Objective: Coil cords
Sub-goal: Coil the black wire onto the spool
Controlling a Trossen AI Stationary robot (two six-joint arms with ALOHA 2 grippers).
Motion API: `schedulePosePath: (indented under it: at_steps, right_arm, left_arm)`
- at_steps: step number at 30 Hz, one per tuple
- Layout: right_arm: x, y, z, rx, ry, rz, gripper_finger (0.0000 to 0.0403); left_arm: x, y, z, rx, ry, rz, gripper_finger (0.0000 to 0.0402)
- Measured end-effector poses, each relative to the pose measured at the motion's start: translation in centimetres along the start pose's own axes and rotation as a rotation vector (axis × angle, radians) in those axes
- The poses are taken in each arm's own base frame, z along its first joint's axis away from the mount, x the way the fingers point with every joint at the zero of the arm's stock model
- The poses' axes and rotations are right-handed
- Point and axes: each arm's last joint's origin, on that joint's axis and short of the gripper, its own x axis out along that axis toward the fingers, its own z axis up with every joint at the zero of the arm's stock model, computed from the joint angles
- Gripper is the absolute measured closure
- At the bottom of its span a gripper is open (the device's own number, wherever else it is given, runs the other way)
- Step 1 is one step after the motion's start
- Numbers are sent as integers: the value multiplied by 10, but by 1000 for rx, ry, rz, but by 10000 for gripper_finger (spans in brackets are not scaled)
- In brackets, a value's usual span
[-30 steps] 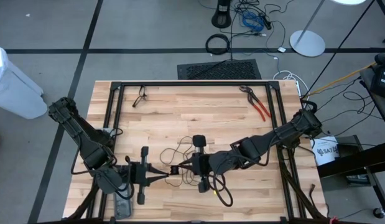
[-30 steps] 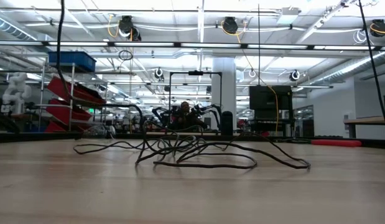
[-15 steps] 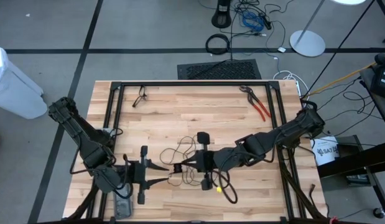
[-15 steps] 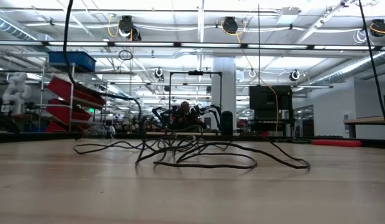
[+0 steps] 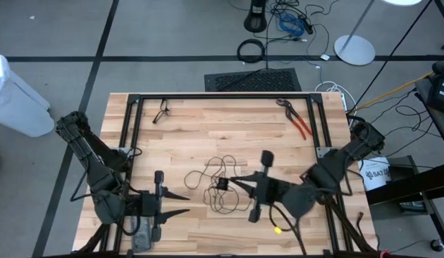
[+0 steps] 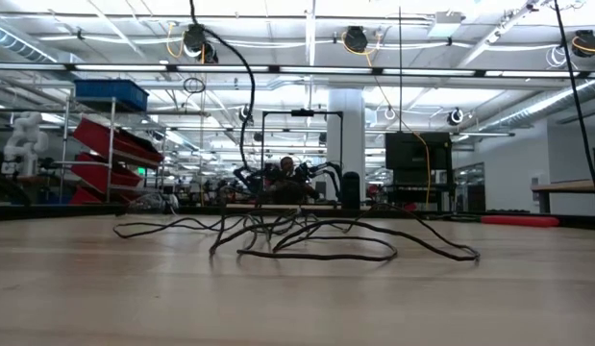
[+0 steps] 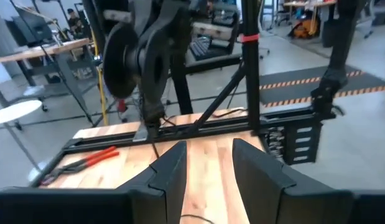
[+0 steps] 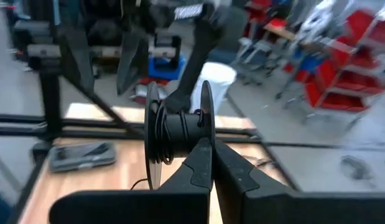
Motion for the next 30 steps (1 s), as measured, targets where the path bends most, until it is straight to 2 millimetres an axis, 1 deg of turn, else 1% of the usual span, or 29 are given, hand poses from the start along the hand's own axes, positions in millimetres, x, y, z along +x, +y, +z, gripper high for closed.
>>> schedulePosePath:
  at_steps: [2, 6, 9, 12, 14, 17, 21, 24, 26, 30]
  right_arm:
    - [-5, 3, 3, -12, -22, -19, 403]
    - [-7, 5, 5, -22, -38, -14, 403]
    - [-7, 5, 5, -30, -39, -15, 403]
    - [-7, 5, 5, -33, -39, -15, 403]
    - [-7, 5, 5, -34, -39, -15, 403]
    - [-7, 5, 5, -35, -39, -8, 403]
    - [-8, 6, 5, -35, -40, -1, 403]
    - [-9, 6, 5, -36, -40, 1, 403]
    - [-9, 6, 5, -38, -40, 1, 403]
    - [-8, 7, 5, -40, -40, 1, 403]
  left_arm:
    - [2, -1, -1, 34, 4, 24, 266]
    - [3, -1, -3, 46, 9, 94, 266]
    - [6, -2, -5, 48, 13, 91, 266]
    - [12, -9, -10, 64, 23, 33, 261]
    - [17, -16, -15, 71, 28, 3, 247]
    - [24, -22, -23, 88, 45, 21, 209]
    - [33, -22, -32, 115, 72, 222, 150]
    - [39, -21, -36, 128, 86, 246, 118]
    - [44, -22, -40, 133, 93, 240, 107]
    - [54, -20, -45, 118, 105, 274, 102]
